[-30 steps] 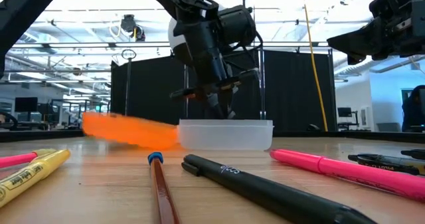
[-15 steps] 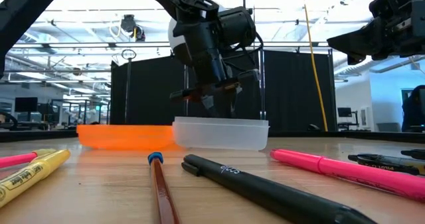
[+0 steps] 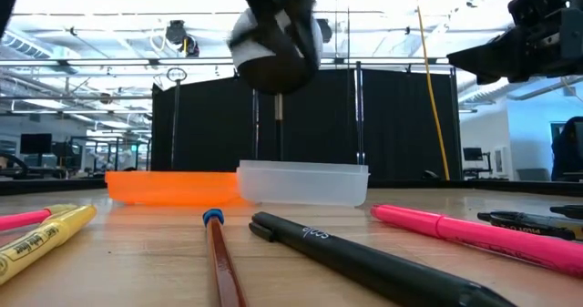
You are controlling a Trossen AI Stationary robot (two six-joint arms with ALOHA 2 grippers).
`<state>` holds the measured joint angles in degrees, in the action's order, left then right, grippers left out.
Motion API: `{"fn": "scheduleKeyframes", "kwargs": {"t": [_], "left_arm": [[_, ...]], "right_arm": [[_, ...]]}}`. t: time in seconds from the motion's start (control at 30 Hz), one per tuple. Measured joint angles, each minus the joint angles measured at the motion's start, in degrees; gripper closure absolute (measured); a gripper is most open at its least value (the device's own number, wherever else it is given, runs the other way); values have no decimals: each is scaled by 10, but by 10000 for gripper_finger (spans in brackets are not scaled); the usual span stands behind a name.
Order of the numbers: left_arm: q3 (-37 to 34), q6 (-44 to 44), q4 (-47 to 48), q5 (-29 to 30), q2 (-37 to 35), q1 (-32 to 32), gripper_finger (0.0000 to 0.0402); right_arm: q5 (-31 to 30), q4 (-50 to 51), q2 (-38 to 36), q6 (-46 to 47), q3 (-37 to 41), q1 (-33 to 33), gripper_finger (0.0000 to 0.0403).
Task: Pick & place school supplies into a supply box
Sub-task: Put the pink pen into the orange supply box
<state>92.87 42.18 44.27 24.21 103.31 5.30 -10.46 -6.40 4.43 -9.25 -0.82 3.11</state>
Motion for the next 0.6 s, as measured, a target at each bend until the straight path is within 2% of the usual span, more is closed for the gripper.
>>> {"fn": "scheduleKeyframes", "kwargs": {"t": [0.13, 0.27, 0.4, 0.53, 0.6], "left_arm": [[-17, 72, 98, 130, -101, 48, 385], [-101, 137, 121, 213, -202, 100, 391], [-242, 141, 85, 216, -290, 139, 397], [-365, 208, 74, 159, -355, 152, 396], [-420, 220, 38, 155, -383, 150, 398]], "right_arm": [[0, 0, 2, 16, 0, 0, 403], [0, 0, 2, 27, 0, 0, 403], [0, 12, 2, 9, 0, 0, 403], [0, 17, 2, 5, 0, 0, 403], [0, 9, 2, 18, 0, 0, 403]]}}
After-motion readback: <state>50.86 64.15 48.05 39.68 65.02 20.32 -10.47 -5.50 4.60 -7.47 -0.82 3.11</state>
